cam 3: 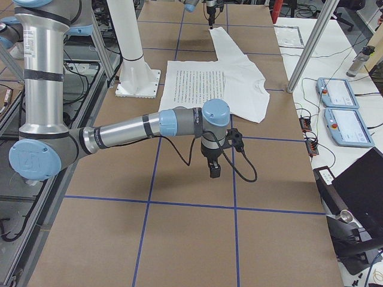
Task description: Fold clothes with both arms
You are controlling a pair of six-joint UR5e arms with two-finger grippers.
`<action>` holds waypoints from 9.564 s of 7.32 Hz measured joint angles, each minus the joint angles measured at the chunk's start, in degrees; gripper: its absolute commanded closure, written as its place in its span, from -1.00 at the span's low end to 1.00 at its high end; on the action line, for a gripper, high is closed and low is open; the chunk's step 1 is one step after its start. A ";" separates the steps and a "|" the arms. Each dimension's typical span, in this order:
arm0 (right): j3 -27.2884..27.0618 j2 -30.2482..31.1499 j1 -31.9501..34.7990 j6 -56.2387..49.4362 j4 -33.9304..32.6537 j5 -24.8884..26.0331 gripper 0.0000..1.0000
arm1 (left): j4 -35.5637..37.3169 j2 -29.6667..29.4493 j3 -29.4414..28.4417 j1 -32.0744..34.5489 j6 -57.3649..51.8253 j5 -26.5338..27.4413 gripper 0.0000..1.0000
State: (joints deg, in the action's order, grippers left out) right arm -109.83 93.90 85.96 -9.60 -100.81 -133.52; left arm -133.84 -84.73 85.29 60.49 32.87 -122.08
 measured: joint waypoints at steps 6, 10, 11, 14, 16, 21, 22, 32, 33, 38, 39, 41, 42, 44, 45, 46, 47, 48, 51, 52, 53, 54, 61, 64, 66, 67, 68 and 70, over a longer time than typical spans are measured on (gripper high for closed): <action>-0.08 0.23 0.00 -0.05 0.00 0.18 -1.00 | -0.92 0.09 -0.85 -2.09 -0.26 -0.18 -0.10; -0.35 0.23 0.00 0.16 0.00 0.12 -1.00 | -0.94 0.09 -0.82 -2.80 -0.23 -0.18 1.00; -0.39 0.25 0.00 0.20 0.00 0.03 -1.00 | -0.96 0.09 -0.74 -2.82 -0.26 -0.20 1.00; -0.58 0.23 0.00 0.28 0.00 -0.07 -1.00 | -0.66 0.24 1.57 -2.55 -0.34 -1.39 1.00; -0.69 0.24 0.00 0.28 0.00 -0.10 -1.00 | 0.42 -0.08 6.84 0.00 -0.16 -7.09 1.00; -1.05 0.11 0.00 0.36 -0.39 -0.15 -1.00 | 23.76 -20.10 18.38 6.36 6.05 -11.71 1.00; -1.01 0.00 0.00 0.37 -0.47 -0.16 -1.00 | 25.51 -25.85 18.67 5.93 10.16 -11.86 1.00; -0.65 0.28 0.00 0.54 -0.53 -0.25 -1.00 | 17.90 -55.55 0.84 -23.50 38.47 8.66 -0.81; -0.60 0.31 0.00 0.57 -0.53 -0.25 -1.00 | 15.84 -56.34 -2.22 -25.58 38.60 9.52 -1.00; -0.90 -2.09 -0.46 4.85 -0.25 -0.38 -1.00 | 16.60 -59.61 -6.59 -29.98 39.37 9.55 -1.00; -0.94 -4.69 -2.00 8.93 -0.18 -0.50 -1.00 | 21.36 -56.86 -1.62 -29.25 35.71 9.43 -1.00; -0.95 -12.26 -9.63 20.33 -0.10 0.57 -1.00 | 29.27 -50.07 7.89 -24.90 28.26 6.94 -1.00; -0.82 -16.89 -14.87 26.83 -0.11 2.76 -1.00 | 31.81 -47.07 10.97 -22.42 24.30 5.50 -1.00; 0.10 -25.80 -27.38 41.84 -0.25 10.79 -1.00 | 33.87 -40.61 15.94 -17.98 15.20 4.47 -1.00; 1.95 -30.21 -32.96 48.17 -0.41 15.15 -1.00 | 34.07 -38.15 17.09 -15.81 10.46 3.94 -1.00; 5.44 -35.13 -37.57 53.68 -0.44 18.79 -1.00 | 34.12 -36.00 17.56 -13.59 5.23 2.79 -1.00; 10.31 -40.58 -41.25 58.51 -0.38 22.02 -1.00 | 33.98 -33.88 17.73 -11.40 0.34 1.25 -1.00; 15.67 -45.83 -44.26 62.43 -0.30 24.97 -0.98 | 33.72 -32.02 17.77 -9.36 -3.73 -0.45 -1.00; 31.45 -57.09 -50.46 69.19 2.97 32.14 -0.67 | 33.41 -28.72 17.77 -5.26 -11.31 -4.71 -1.00; 36.68 -58.89 -51.85 70.93 7.75 33.94 -0.54 | 33.39 -28.47 17.75 -4.93 -11.80 -5.08 -1.00; 40.40 -59.92 -52.84 72.02 11.61 35.09 -0.47 | 33.38 -28.39 17.75 -4.82 -11.88 -5.21 -1.00; 42.07 -60.31 -53.51 72.46 13.43 35.61 -0.40 | 33.38 -28.34 17.77 -4.80 -11.75 -5.25 -1.00; 43.16 -60.16 -55.32 72.65 14.59 36.91 0.19 | 33.44 -28.21 18.05 -4.77 -11.25 -5.24 -1.00; 43.17 -60.09 -55.35 72.69 14.59 36.93 1.00 | 33.39 -28.13 18.16 -4.77 -11.19 -5.26 -1.00; 43.07 -60.15 -55.29 72.74 14.48 36.91 1.00 | 33.44 -28.13 18.16 -4.77 -11.22 -5.24 -1.00; 42.87 -60.10 -55.16 72.67 14.28 36.85 1.00 | 33.44 -28.12 18.16 -4.77 -11.20 -5.23 -1.00; 42.43 -59.81 -54.67 72.35 13.96 36.73 1.00 | 33.43 -28.12 18.29 -4.77 -11.13 -5.23 -1.00; 37.73 -56.51 -52.38 70.19 10.83 36.34 1.00 | 33.46 -28.12 18.61 -4.78 -11.02 -5.19 -1.00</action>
State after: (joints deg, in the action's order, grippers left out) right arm -72.10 37.39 33.57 60.59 -89.98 -97.17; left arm -100.38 -112.85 103.90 55.71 21.85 -127.27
